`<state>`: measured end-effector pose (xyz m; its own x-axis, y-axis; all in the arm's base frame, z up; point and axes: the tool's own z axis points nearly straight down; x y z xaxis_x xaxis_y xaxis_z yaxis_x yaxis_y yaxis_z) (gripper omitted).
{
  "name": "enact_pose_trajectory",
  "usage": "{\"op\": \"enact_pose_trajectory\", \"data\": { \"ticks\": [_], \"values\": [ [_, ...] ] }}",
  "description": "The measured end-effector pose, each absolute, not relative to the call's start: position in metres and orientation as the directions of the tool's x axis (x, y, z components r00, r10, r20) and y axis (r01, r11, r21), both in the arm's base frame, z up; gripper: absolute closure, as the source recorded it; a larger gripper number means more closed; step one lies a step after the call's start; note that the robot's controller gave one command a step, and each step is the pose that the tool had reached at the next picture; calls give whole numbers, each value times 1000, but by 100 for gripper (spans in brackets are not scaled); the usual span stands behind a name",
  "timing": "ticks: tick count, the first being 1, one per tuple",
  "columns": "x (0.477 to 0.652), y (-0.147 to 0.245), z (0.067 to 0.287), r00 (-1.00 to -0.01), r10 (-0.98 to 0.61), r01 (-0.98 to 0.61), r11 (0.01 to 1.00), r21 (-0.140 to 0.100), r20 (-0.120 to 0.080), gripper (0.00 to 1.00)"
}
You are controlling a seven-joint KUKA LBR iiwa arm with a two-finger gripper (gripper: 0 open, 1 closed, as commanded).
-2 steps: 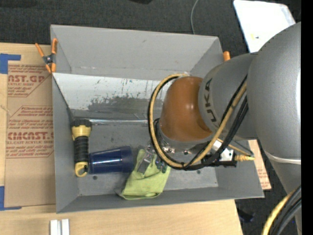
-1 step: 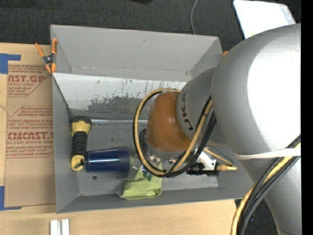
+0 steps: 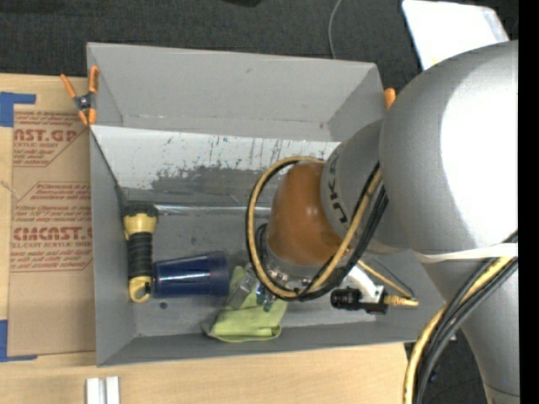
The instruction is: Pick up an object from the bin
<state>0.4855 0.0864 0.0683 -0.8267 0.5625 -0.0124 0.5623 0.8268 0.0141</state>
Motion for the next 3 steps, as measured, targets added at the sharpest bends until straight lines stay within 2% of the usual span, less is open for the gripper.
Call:
{"op": "enact_pose_trajectory", "data": {
  "ticks": [1, 2, 3],
  "values": [
    [487, 98, 135, -872, 490, 490, 872, 8, -10, 100],
    [493, 85, 201, -831, 556, 556, 831, 2, -4, 100],
    [491, 94, 139, -826, 564, 564, 826, 6, -9, 100]
  ]
}}
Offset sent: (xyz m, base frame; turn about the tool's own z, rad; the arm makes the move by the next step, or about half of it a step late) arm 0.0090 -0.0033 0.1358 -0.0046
